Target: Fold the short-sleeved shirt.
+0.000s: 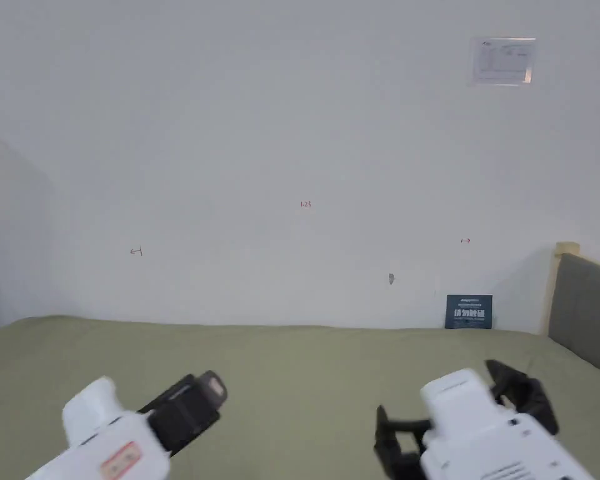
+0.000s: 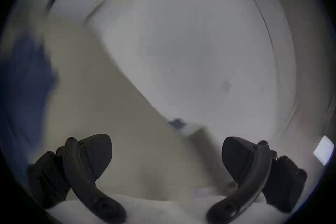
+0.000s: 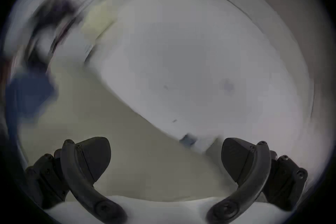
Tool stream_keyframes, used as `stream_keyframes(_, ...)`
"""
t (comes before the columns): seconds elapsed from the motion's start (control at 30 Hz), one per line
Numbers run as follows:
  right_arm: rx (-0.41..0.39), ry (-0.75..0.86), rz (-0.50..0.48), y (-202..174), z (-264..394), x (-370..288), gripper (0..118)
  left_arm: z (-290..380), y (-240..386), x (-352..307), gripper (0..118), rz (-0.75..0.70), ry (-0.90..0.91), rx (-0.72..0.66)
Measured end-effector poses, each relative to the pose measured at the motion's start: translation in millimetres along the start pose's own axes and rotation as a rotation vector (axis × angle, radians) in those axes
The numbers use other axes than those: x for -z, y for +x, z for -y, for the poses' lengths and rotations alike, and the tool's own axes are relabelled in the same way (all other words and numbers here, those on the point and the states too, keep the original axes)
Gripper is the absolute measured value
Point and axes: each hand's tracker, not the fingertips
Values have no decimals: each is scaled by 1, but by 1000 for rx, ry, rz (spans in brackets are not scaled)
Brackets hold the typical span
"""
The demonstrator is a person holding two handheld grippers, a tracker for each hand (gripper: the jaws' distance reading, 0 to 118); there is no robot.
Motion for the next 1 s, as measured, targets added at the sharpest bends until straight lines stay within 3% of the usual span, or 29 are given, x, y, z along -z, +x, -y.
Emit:
stream_keyframes(0.07, 294, -17, -16, 24, 3, 3, 118, 8, 31, 0, 118, -158, 76, 323)
stream_keyframes(0.13, 411, -4, -22, 32, 4, 0, 118, 17, 47, 2, 118, -219, 134, 494)
stream_keyframes(0.23, 310, -6, 62, 33, 7, -3, 118, 18, 45, 0, 118, -150, 151, 482)
stream_keyframes(0.43, 140, -35, 75, 18, 9, -5, 118, 10, 43, 3, 118, -130, 120, 440)
stream_keyframes(0.8, 113, -67, 52, 13, 20, 11, 117, 7, 44, 5, 118, -146, 105, 440)
stream_keyframes(0.87, 112, -77, 48, 13, 20, 12, 113, 8, 44, 4, 118, -149, 103, 432)
stream_keyframes(0.9, 116, -80, 47, 12, 20, 12, 104, 8, 43, 4, 118, -149, 101, 424)
stream_keyframes(0.93, 120, -74, 49, 12, 20, 11, 85, 8, 42, 4, 118, -148, 95, 420)
stream_keyframes(0.97, 119, -71, 53, 12, 20, 11, 40, 8, 42, 5, 117, -147, 86, 419)
stream_keyframes(1.0, 113, -72, 74, 12, 20, 14, 8, 9, 42, 5, 114, -142, 72, 424)
